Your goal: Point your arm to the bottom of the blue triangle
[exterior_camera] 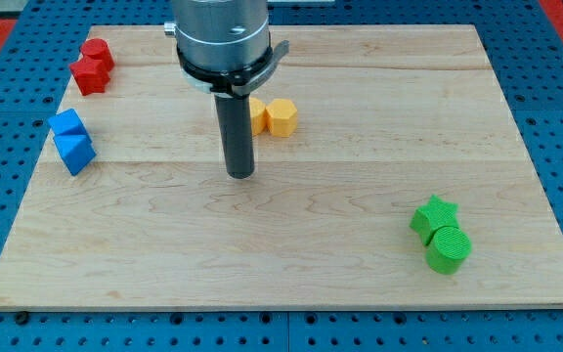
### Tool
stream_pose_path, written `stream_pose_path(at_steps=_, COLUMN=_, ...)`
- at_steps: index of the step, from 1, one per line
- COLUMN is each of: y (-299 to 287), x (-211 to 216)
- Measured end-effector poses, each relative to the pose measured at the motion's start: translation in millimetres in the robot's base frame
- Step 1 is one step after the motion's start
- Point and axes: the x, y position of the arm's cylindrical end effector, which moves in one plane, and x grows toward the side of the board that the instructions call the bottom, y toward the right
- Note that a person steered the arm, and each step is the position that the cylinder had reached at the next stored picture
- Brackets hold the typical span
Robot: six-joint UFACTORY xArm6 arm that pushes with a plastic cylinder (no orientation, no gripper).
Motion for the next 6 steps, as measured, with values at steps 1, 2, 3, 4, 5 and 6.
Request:
stream_pose_path(at_steps=1, y=-35, x=-9)
stream_pose_path(at_steps=2, y=-69, x=-12)
stream_pose_path(at_steps=3, y=-107, x=-12)
stream_pose_path(at_steps=4, y=-119, x=-8)
stream_pose_path(at_steps=5, y=-120, x=-8)
stream_pose_path(at_steps=6, y=-120, x=-9)
